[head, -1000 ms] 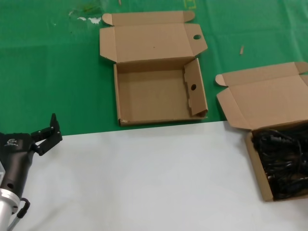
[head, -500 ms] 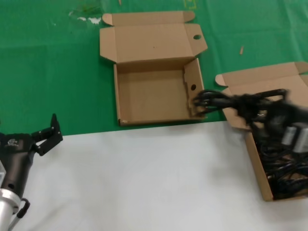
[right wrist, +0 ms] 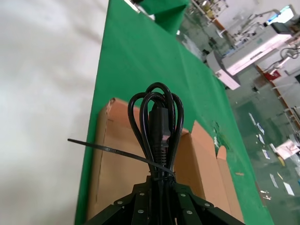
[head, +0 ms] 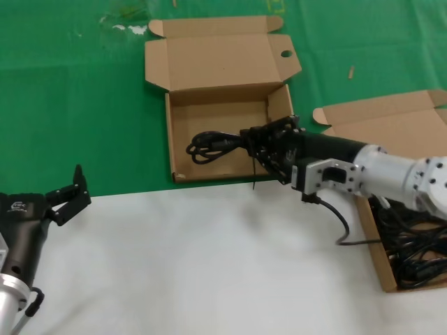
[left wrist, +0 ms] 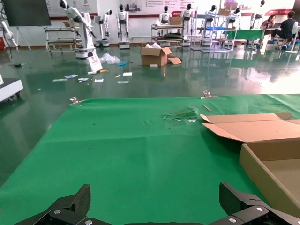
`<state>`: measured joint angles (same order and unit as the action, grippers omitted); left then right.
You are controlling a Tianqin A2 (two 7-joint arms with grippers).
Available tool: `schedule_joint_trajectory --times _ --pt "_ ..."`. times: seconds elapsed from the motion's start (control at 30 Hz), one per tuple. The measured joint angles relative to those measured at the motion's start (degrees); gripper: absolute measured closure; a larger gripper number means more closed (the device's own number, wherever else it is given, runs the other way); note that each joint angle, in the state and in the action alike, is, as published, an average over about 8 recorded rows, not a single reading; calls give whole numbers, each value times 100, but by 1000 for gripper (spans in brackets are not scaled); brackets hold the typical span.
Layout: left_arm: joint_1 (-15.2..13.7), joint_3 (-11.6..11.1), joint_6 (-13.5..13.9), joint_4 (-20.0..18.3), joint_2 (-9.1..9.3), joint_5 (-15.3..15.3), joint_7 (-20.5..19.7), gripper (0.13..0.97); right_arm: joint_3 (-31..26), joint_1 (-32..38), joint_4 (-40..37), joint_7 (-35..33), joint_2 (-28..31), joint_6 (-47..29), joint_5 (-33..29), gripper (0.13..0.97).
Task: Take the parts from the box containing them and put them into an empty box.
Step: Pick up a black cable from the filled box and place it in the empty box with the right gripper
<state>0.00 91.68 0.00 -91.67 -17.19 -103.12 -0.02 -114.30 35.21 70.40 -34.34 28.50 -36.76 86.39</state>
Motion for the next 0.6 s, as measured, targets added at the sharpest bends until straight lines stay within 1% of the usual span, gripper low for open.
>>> schedule_joint_trajectory --times 0.13,0.27,0.53,0.6 --pt "0 0 0 0 0 0 0 132 -124 369 -583 -367 -257 -47 0 895" --pt "0 0 0 0 0 0 0 132 -172 597 -951 -580 -399 -59 13 894" --pt "0 0 0 0 0 0 0 132 -188 685 -1090 -649 -450 -55 13 890" --pt "0 0 0 0 0 0 0 132 -188 685 -1091 -650 -450 -55 13 874"
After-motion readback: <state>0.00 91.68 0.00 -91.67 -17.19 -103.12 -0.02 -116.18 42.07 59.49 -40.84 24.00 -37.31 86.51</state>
